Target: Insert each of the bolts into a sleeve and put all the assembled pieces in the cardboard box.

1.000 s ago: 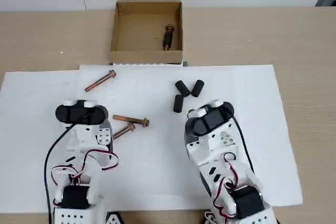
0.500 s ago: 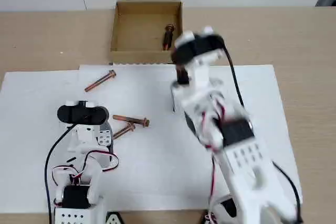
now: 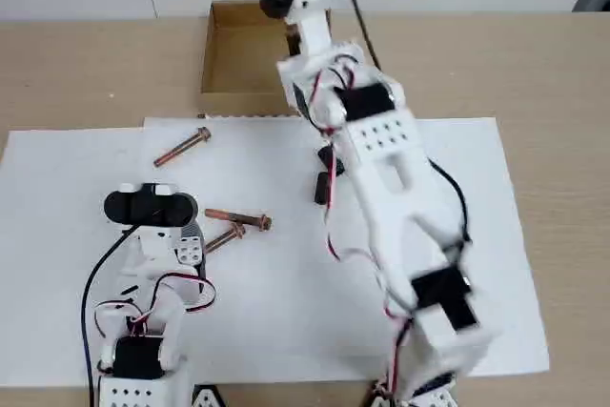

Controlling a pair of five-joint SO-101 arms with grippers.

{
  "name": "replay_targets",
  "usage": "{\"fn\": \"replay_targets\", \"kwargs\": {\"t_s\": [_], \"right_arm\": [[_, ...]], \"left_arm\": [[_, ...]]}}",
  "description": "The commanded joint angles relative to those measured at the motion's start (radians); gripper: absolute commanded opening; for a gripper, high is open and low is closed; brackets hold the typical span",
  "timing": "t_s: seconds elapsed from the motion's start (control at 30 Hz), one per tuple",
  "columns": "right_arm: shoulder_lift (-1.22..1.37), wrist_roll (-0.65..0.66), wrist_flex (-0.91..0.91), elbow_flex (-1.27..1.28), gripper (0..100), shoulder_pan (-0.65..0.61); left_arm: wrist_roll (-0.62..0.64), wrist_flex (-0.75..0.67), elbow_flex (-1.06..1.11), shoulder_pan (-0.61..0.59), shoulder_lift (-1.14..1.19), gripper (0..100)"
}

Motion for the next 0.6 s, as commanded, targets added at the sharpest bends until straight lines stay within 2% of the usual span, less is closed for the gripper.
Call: {"fn": "replay_targets", "kwargs": {"t_s": [0.0,0.4,0.57], "right_arm": [[0.133,0.087,-0.056,-0.206,0.3,0.01],[0.578,0.388,-0.097,-0.608,1.3,0.008],[0.659,0.394,0.002,-0.717,14.5,0.007]], "left_arm": [[-0.002,0.003,-0.005,-0.005,-0.009,1],[-0.002,0.005,-0.005,-0.006,-0.009,1],[-0.002,0.005,-0.005,-0.006,-0.009,1]]}}
